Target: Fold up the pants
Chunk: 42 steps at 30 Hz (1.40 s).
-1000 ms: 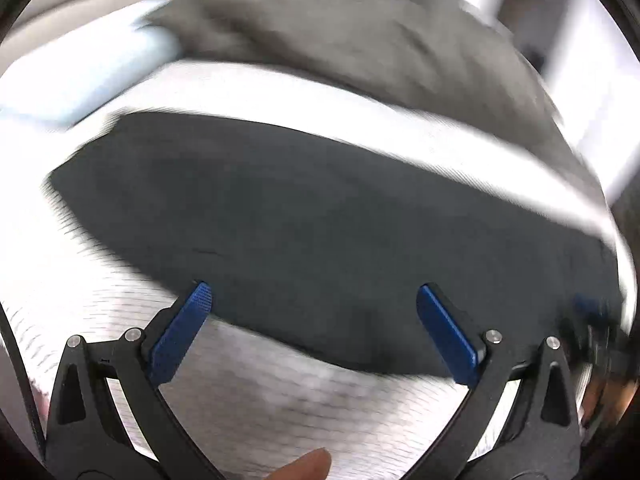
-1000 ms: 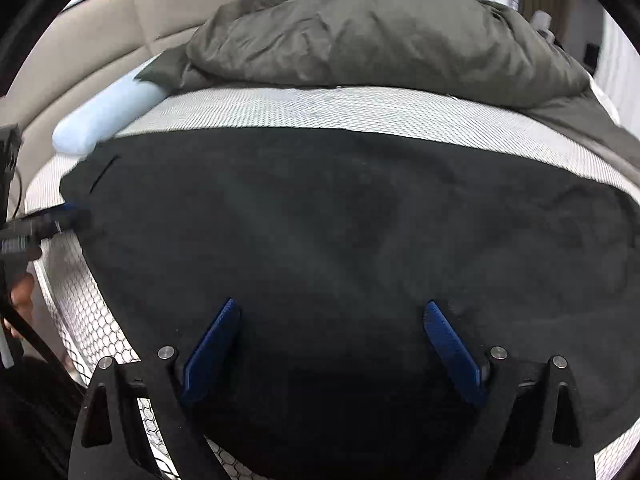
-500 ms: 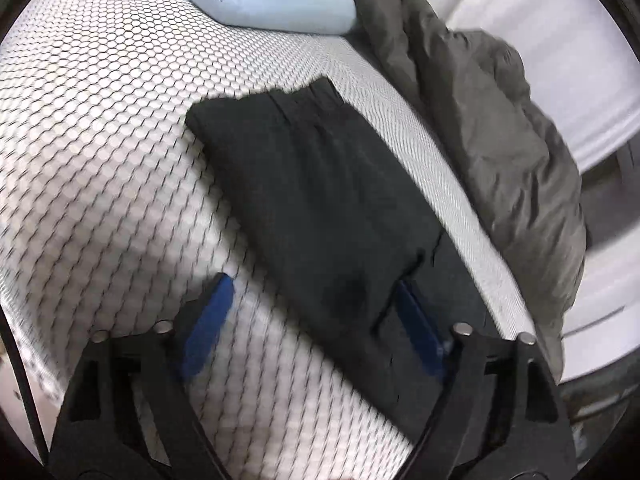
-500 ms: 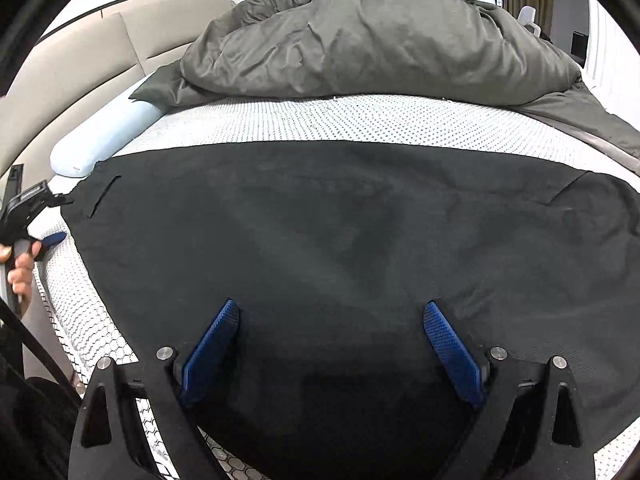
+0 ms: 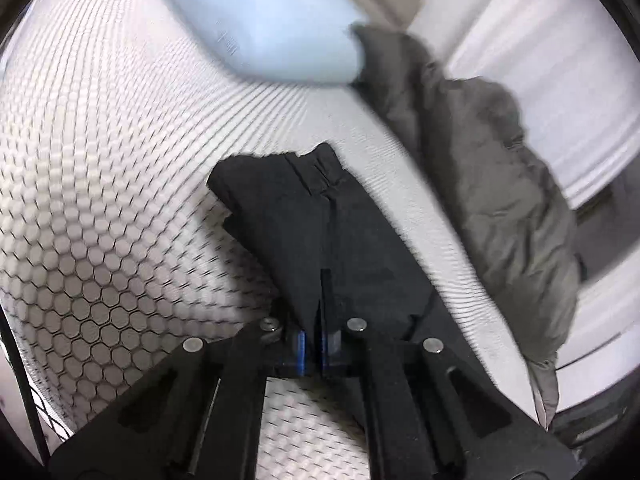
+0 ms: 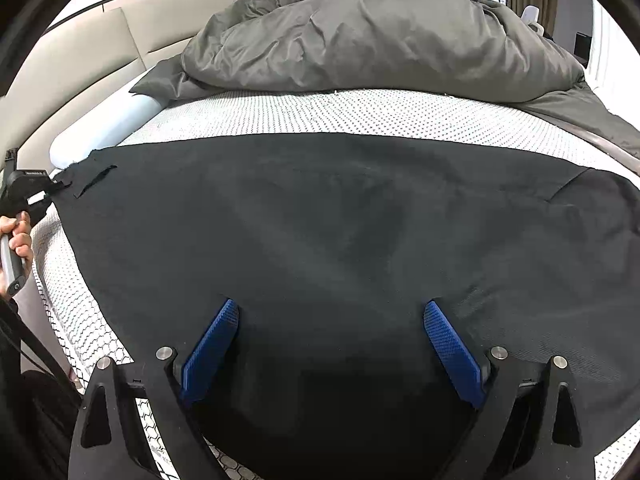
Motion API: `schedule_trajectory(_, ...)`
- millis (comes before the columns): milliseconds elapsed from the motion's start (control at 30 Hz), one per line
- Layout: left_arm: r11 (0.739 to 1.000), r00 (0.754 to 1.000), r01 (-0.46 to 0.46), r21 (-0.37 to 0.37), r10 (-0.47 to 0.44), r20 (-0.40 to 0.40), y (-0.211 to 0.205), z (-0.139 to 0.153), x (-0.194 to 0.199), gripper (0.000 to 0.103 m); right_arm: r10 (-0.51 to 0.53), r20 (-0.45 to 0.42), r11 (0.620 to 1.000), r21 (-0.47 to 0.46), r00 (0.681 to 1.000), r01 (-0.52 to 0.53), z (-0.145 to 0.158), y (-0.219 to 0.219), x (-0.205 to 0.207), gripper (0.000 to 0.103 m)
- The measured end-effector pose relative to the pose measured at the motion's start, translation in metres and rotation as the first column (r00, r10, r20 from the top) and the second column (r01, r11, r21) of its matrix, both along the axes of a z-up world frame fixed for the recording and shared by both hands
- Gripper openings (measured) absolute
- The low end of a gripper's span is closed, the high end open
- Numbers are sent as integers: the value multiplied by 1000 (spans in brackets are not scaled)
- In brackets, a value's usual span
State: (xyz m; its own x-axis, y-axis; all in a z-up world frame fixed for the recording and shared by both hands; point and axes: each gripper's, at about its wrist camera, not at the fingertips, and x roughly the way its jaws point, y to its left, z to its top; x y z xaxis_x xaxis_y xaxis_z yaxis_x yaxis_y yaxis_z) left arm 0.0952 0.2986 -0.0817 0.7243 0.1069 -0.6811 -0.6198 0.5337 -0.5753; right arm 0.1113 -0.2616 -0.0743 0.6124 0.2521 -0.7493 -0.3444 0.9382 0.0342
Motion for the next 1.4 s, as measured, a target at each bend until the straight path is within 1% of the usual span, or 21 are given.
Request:
schedule_trajectory(67, 1000, 998, -18, -16, 17, -63, 4, -8, 1, 6, 4, 0, 1000, 0, 1000, -4, 0, 2, -1, 95)
schedule_trajectory(100, 1000, 997, -20, 2, 20, -72, 2, -6, 2, 7, 5, -1, 1000, -1, 1000, -5, -1, 2, -1, 95)
schedule_trajectory(200, 989, 991, 3, 148, 17, -134, -19, 16, 1, 14, -1, 4, 1000, -1, 1000, 1, -1, 2, -2, 95)
schedule_trajectory(300, 953, 990, 63, 297, -22, -141, -55, 39, -7, 49, -5, 13, 1000, 8, 1000, 5, 0, 1, -4, 96)
schedule_trajectory(367, 931, 992, 102, 350, -66, -112, -76, 53, -10, 83, -11, 20, 1000, 14, 1000, 10, 3, 0, -5, 96)
schedule_trajectory(467, 886, 981, 192, 422, -171, -87, -115, 69, -3, 98, -18, 36, 1000, 22, 999, 17, 8, -1, -6, 96)
schedule_trajectory(500, 868, 967, 251, 429, -240, -79, -134, 73, 7, 103, -16, 41, 1000, 21, 999, 15, 9, 0, -5, 96)
schedule_trajectory(567, 839, 929, 361, 408, -364, -72, -167, 71, 19, 102, -2, 40, 1000, 4, 999, 2, 8, 3, -4, 96)
schedule_trajectory(633, 780, 865, 489, 390, -492, -99, -207, 63, 26, 102, 27, 27, 999, -20, 999, -27, 4, 9, -3, 96)
schedule_trajectory(667, 756, 843, 525, 391, -525, -117, -222, 59, 31, 102, 50, 13, 998, -42, 999, -49, 0, 14, -3, 96)
schedule_trajectory(700, 712, 808, 577, 399, -567, -157, -247, 53, 37, 102, 58, 15, 996, -67, 998, -57, -3, 16, -4, 96)
schedule_trajectory(767, 641, 763, 639, 424, -598, -245, -282, 38, 45, 102, 87, 32, 990, -116, 996, -83, -6, 20, -7, 96)
schedule_trajectory(867, 552, 704, 709, 439, -595, -387, -310, 11, 54, 102, 91, 49, 985, -153, 995, -83, -3, 9, -9, 96)
schedule_trajectory(900, 541, 699, 714, 445, -593, -401, -314, 4, 53, 103, 79, 57, 984, -166, 995, -69, -2, 2, -9, 96)
schedule_trajectory(1033, 551, 698, 714, 432, -607, -380, -302, 2, 48, 102, -50, 97, 968, -242, 994, 72, 4, -55, -6, 96)
schedule_trajectory(1100, 567, 706, 707, 423, -599, -378, -296, 5, 52, 102, -145, 105, 957, -238, 984, 167, 5, -92, -3, 96)
schedule_trajectory(1167, 564, 705, 708, 425, -599, -381, -295, 6, 55, 102, -303, 134, 918, -225, 944, 327, 8, -133, 1, 97)
schedule_trajectory(1200, 563, 704, 709, 424, -599, -382, -295, 5, 53, 102, -372, 166, 881, -246, 913, 404, 10, -147, 2, 97)
schedule_trajectory(1233, 563, 705, 708, 426, -596, -384, -295, 7, 47, 102, -410, 182, 865, -234, 894, 445, 11, -159, 3, 94)
schedule_trajectory(1300, 568, 710, 704, 427, -590, -385, -294, 7, 46, 102, -446, 185, 854, -204, 876, 478, 11, -168, 4, 95)
schedule_trajectory(1400, 585, 737, 674, 450, -573, -359, -293, 16, 40, 102, -425, 207, 858, -218, 881, 465, 15, -154, 1, 95)
